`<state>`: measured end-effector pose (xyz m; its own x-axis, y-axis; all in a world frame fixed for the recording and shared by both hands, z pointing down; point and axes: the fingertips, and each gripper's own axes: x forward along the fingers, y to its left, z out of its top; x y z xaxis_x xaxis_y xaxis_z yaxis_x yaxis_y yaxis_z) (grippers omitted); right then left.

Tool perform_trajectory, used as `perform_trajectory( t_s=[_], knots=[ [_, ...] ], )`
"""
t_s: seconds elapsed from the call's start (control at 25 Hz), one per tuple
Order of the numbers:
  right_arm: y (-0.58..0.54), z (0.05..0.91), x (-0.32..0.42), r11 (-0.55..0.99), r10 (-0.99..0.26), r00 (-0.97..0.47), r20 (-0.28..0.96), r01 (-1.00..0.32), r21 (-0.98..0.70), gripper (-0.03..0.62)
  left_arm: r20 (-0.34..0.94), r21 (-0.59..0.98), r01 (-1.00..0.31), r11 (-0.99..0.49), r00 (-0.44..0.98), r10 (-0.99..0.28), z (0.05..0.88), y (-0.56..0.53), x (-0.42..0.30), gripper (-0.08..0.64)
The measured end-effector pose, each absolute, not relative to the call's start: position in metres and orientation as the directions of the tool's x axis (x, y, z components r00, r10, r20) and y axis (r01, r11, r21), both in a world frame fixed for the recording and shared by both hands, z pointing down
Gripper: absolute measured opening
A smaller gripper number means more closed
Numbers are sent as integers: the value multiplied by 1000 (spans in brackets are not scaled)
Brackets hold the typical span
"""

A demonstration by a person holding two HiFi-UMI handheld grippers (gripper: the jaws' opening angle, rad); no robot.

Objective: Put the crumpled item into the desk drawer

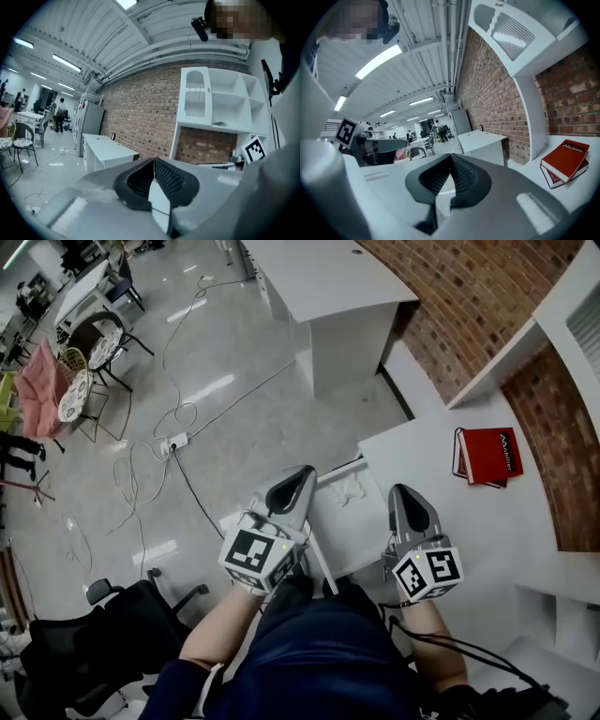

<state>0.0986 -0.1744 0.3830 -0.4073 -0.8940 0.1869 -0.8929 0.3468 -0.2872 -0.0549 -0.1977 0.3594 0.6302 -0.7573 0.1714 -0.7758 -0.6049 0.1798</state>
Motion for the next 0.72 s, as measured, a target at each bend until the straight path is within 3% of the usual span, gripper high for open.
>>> perform_trajectory(
  t_s=[0.72],
  knots=[
    [-183, 305, 88, 395, -913, -405, 48, -906, -152, 2, 8, 125, -824, -552, 557, -830, 283, -192, -90, 2]
  ],
)
